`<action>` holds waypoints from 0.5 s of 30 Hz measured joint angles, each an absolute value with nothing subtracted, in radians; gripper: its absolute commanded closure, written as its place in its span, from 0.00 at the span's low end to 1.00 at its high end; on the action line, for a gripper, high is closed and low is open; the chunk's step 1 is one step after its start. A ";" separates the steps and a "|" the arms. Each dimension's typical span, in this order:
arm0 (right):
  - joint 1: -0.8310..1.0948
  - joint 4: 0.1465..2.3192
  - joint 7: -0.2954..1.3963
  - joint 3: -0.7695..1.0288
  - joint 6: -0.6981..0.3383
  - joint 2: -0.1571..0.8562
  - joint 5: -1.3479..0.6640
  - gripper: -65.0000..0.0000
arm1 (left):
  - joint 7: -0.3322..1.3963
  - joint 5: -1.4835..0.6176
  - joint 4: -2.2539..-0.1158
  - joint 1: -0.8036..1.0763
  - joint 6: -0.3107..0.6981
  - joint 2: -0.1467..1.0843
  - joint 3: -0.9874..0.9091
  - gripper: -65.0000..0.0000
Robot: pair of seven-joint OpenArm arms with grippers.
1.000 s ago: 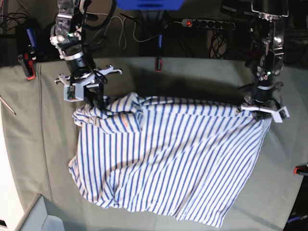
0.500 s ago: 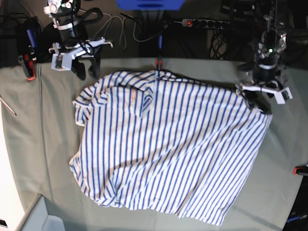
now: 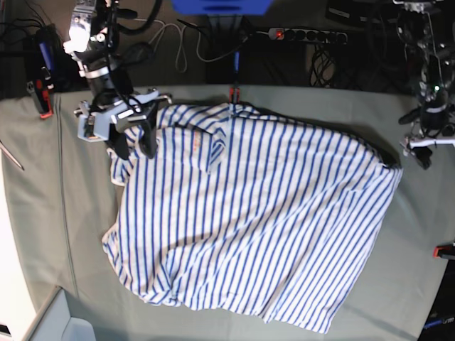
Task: Layout the t-shirt on the table in an organized manner, then fold the t-shirt properly
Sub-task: 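Release the shirt and raise both grippers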
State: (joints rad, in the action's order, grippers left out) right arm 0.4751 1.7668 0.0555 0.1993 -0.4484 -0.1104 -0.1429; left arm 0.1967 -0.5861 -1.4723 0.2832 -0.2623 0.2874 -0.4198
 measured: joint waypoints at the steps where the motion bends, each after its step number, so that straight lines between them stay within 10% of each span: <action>1: 0.477 1.765 0.056 0.197 -0.448 -0.111 -0.143 0.49 | 0.198 -0.588 -1.450 0.263 -0.260 0.287 -0.418 0.21; 15: 0.483 1.761 0.058 0.197 -0.448 -0.076 -0.143 0.50 | 0.195 -0.583 -1.081 -0.006 -0.176 0.296 -0.151 0.22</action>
